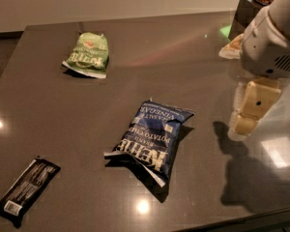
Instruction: Pick blue chip bag
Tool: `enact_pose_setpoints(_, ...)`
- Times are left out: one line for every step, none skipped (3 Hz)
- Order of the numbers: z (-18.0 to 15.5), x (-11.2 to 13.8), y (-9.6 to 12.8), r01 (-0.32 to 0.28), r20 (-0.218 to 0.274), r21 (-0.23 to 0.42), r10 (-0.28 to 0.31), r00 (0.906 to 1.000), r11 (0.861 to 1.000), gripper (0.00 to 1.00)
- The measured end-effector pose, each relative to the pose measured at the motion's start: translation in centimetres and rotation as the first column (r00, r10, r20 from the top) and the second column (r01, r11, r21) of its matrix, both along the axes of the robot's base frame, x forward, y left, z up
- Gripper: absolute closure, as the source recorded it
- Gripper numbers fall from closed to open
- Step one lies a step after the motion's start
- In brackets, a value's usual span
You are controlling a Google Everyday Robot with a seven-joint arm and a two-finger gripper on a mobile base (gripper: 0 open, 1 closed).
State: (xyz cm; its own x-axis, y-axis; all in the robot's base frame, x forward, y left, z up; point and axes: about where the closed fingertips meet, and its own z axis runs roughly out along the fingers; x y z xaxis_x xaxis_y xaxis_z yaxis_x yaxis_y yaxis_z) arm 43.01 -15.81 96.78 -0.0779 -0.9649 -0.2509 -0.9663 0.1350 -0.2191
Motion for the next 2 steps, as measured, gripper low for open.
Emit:
enact_pose_setpoints(-1.6,-0.9,3.3,-0.110,-0.023,0.022,0.110,0.9936,0.994,0.00)
enact_pose_setpoints(-3.5,-1.6,5.9,-0.207,-0.048,0.023,0.208,0.9769,0.978,0.00)
